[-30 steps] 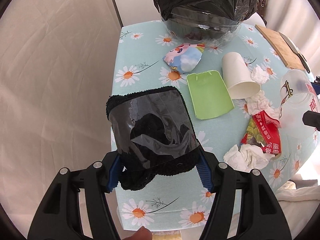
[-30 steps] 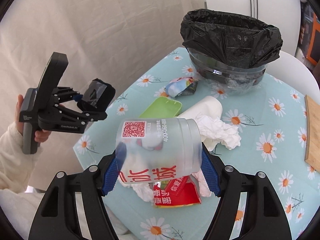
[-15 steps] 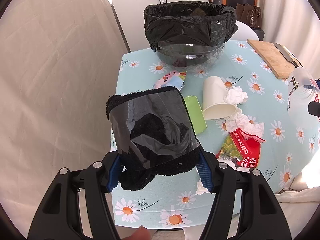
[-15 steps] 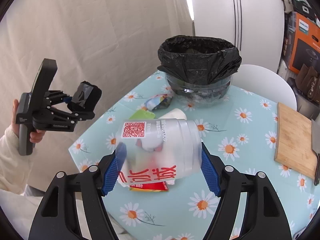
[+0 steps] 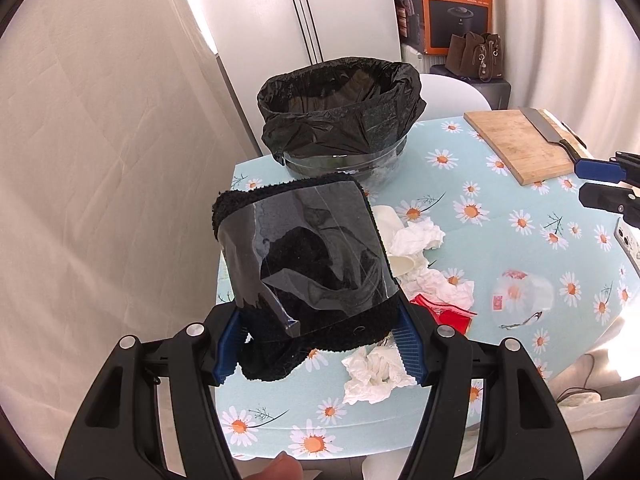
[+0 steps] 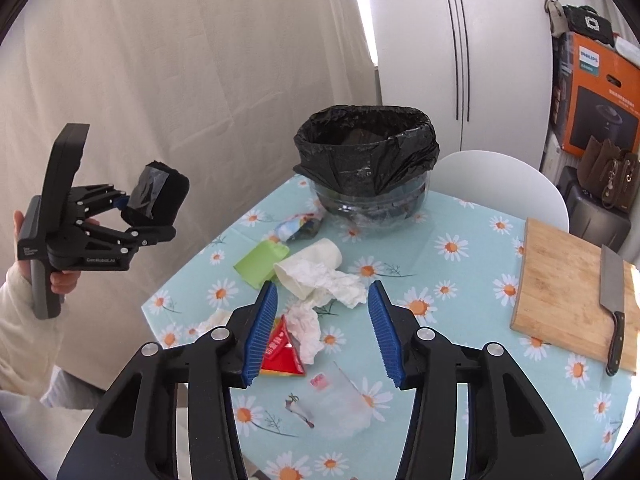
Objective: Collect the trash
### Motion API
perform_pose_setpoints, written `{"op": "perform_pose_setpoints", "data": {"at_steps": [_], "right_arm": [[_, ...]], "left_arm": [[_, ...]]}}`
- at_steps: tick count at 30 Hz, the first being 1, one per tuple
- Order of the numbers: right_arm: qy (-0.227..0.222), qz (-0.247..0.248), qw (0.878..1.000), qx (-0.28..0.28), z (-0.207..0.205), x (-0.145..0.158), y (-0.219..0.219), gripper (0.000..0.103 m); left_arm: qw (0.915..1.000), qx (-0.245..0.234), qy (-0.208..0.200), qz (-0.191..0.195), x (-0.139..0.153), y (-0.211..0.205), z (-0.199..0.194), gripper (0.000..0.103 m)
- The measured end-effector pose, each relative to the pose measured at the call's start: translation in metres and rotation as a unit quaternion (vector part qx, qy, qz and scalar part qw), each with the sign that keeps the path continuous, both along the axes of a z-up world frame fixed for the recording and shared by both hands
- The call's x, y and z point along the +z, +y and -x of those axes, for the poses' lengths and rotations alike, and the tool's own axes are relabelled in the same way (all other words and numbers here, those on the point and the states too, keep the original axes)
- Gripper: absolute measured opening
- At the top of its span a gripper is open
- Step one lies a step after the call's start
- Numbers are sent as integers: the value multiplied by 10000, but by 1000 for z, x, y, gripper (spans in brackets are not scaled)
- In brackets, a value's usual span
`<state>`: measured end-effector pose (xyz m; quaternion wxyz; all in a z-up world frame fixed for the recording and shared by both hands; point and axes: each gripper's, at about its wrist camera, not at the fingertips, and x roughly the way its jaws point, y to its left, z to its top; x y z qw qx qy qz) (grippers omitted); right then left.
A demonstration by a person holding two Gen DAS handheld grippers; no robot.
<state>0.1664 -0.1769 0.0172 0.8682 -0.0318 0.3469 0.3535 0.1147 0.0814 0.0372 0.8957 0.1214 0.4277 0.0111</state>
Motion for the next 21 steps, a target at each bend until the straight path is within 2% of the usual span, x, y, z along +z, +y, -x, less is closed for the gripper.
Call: {"op": "perform_pose_setpoints", "data": {"at_steps": [1,5,9,11,12,13,14,16,21], "right_arm": [[21,26,10000,-3,-3,-2,-1,17],[226,205,9991,-281,-20,-22,-7,19],[509,130,9976,-452,-33,-38,-16,22],[620,293,9965,-472,-37,-46,-14,41],[660,376,9960,-476,-38,-50,-13,58],[692,419,9956,-462,-39,-53,-13,62],[738,438,9953,-443,-39,-56,-12,63],[869,468,9943,-414,-40,-64,-8,74],[1033,496,9933,-152,-35,-83,5,85]], "left_arm": [[10000,-40,-7,6,1,-2,-2,64],[9998,-172,-9,39,3,-7,-14,64],[9995,-286,-56,149,2,-6,-24,64],[9993,-292,-68,221,0,-3,-29,64],[9992,-306,-69,257,-1,-1,-32,64],[9991,-317,-61,283,-2,1,-35,64],[9990,-323,-57,294,-2,2,-38,64],[9990,-334,-40,279,-4,4,-45,64],[9987,-409,-40,285,-2,7,-58,64]]}}
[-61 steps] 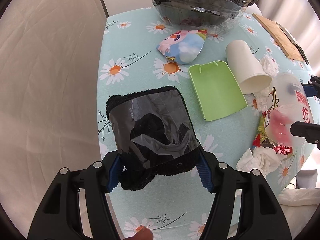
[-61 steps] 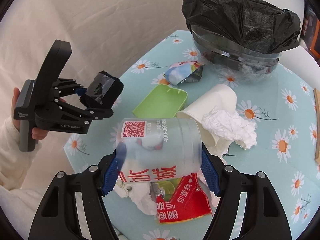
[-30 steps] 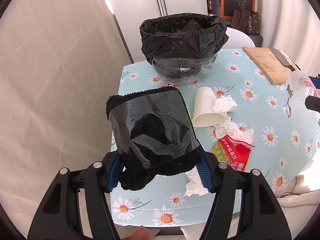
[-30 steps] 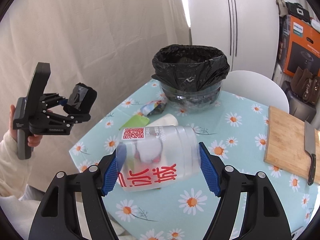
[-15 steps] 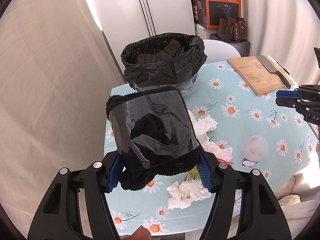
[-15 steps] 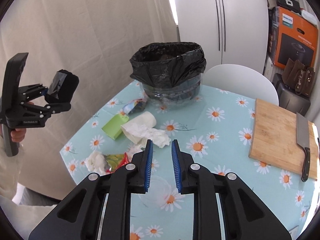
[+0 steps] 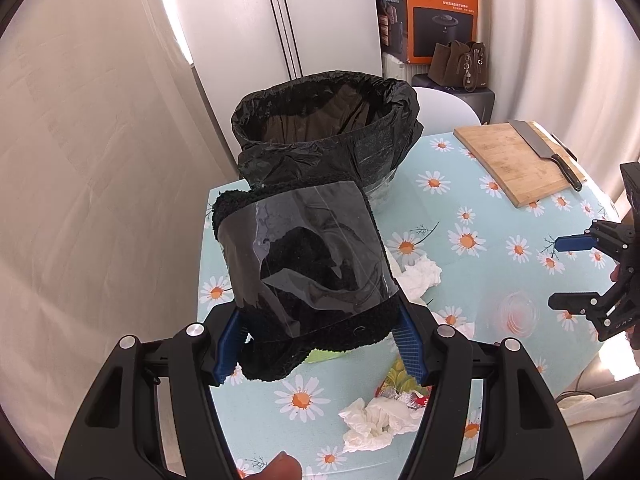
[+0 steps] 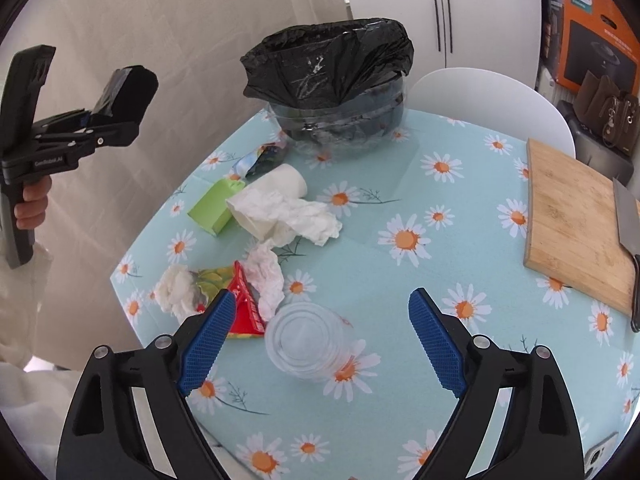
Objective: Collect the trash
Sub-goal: 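Grasp the clear plastic lid with the right gripper, then carry the clear lid and black object over the bin and release both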
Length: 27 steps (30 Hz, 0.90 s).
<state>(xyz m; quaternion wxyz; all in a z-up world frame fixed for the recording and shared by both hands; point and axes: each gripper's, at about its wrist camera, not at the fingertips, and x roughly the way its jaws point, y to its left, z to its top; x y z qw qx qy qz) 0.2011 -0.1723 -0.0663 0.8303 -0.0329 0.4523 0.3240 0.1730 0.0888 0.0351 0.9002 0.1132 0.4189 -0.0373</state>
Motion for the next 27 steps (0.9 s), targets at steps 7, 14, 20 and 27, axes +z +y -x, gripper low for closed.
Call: {"op": "perform_pose_setpoints", "data": {"at_steps": [7,14,20,27], "right_arm": [[236,204,9987,402,10,-39,25,87],[264,728,9969,125,9,-75,40,54],[96,380,9992,-124,5,-47,28,54],[-360,120,9987,-347,-7,11,15,55]], "left_arm": [[9998,-69,47,-155,2,-2,-6,64],[9994,-115,8,-313,7,-1,-2,64],[9989,-236,-82,-396,12,1,3,64],[9990,-290,-208,-286,23,10,-5,64]]}}
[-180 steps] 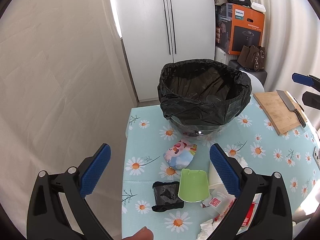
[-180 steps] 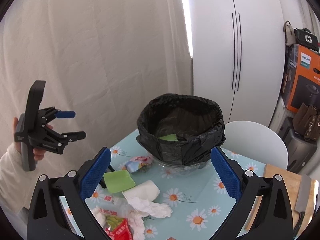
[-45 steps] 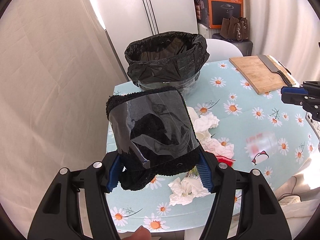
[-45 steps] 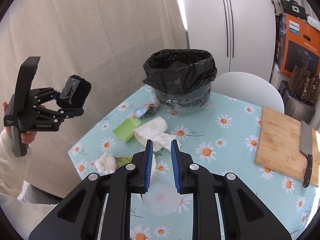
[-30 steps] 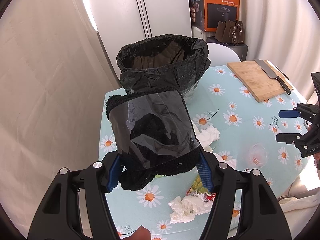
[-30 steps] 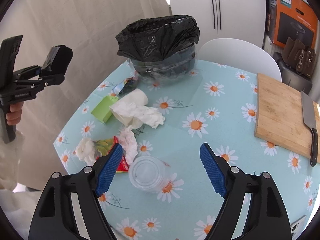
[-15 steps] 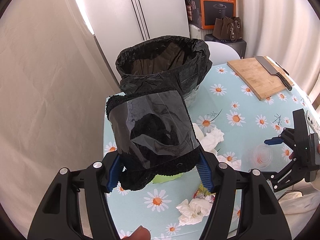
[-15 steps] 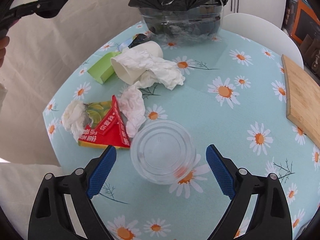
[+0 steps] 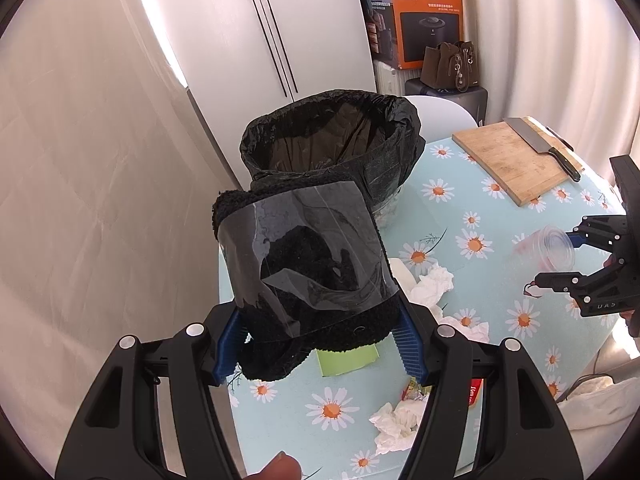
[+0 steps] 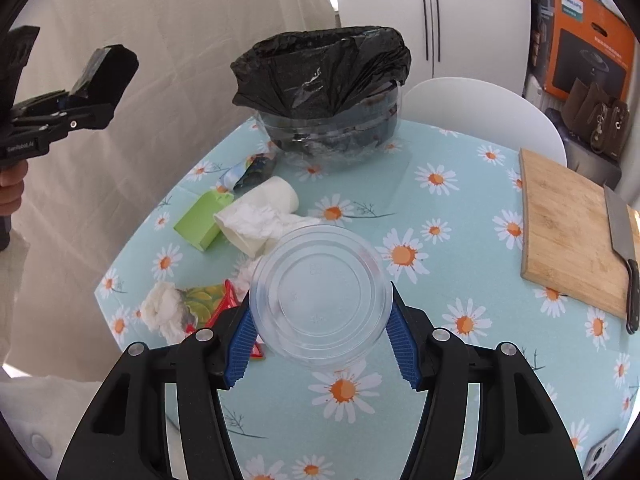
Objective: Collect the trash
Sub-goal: 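Carry the clear lid and black object over the bin and release both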
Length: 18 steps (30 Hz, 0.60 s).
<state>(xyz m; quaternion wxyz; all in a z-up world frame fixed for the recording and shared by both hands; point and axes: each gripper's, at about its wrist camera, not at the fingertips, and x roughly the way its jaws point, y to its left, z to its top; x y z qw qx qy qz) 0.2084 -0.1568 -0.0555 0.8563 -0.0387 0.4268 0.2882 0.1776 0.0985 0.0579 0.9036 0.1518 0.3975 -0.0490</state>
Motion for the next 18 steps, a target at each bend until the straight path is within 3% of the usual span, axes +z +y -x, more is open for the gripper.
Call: {"op": "perform_pose_setpoints", "data": {"at_steps": [8,18], "right_arm": [[-825,-161,9964,61,-18,73,6,55],[-1322,-561,9894,194,-65,130,27,55]], "left_arm": [[9996,-162,-235,93,20,6,-19,64],[9974,-493,-461,243,40,10,-61,64]]}}
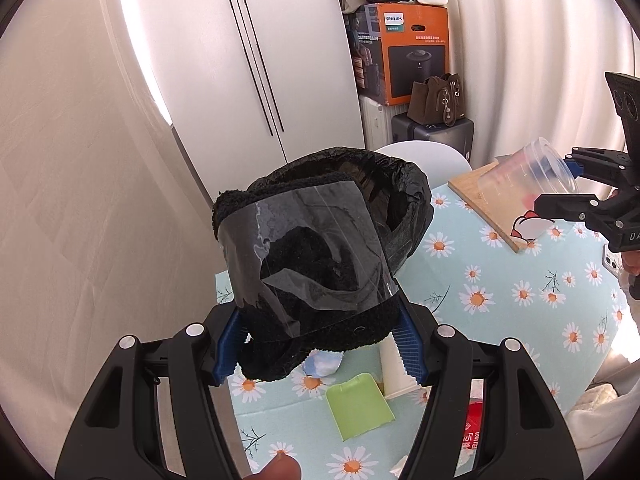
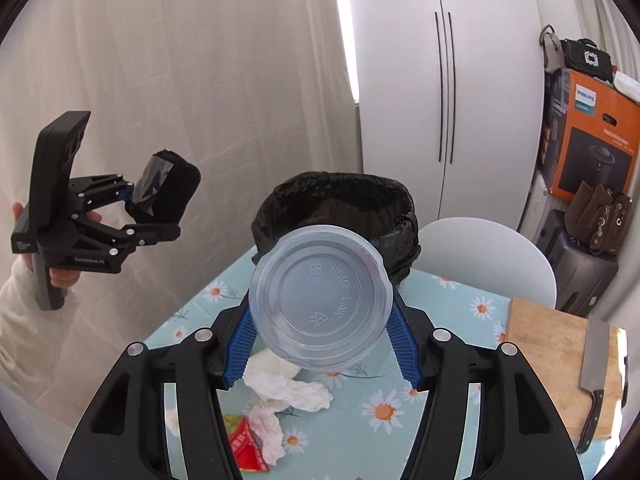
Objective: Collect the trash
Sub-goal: 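Carry the clear lid and black object over the bin and release both, then withdraw both open tools from the bin back toward the table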
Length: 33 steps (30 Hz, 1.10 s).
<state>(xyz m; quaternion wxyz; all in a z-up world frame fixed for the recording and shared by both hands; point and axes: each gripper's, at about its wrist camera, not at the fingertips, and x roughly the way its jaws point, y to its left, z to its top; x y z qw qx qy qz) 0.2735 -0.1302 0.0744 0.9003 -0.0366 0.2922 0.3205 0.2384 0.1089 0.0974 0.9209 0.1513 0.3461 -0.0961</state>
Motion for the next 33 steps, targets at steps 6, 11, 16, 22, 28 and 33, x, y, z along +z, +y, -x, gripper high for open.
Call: {"op": "perform_pose_setpoints", "data": {"at_steps": [6,11,16,22,28,33], "right_arm": [[-241,18,9997,67,-37,18,20,55],[-272,-67,9995,169,-71,23,33,56],[-351,20,9991,239,-107,22,48,56],[-499,8,9984,247,-141,15,66,96],[-732,-55,9973,54,-139,19,62,95],[-680,112,9976,40,-126,18,52,95]], "left_arm": [[9998,-180,-9,125,-4,-1,-37,64],[9992,-327,21,233,-12,-1,-69,64],[9986,-477,7,219,-22,-3,-105,65],[9982,-522,-117,285,-35,-5,-135,97],[9978,-298,-137,575,-32,11,-127,97],[9988,38,-66,477,-32,21,-108,97]]}}
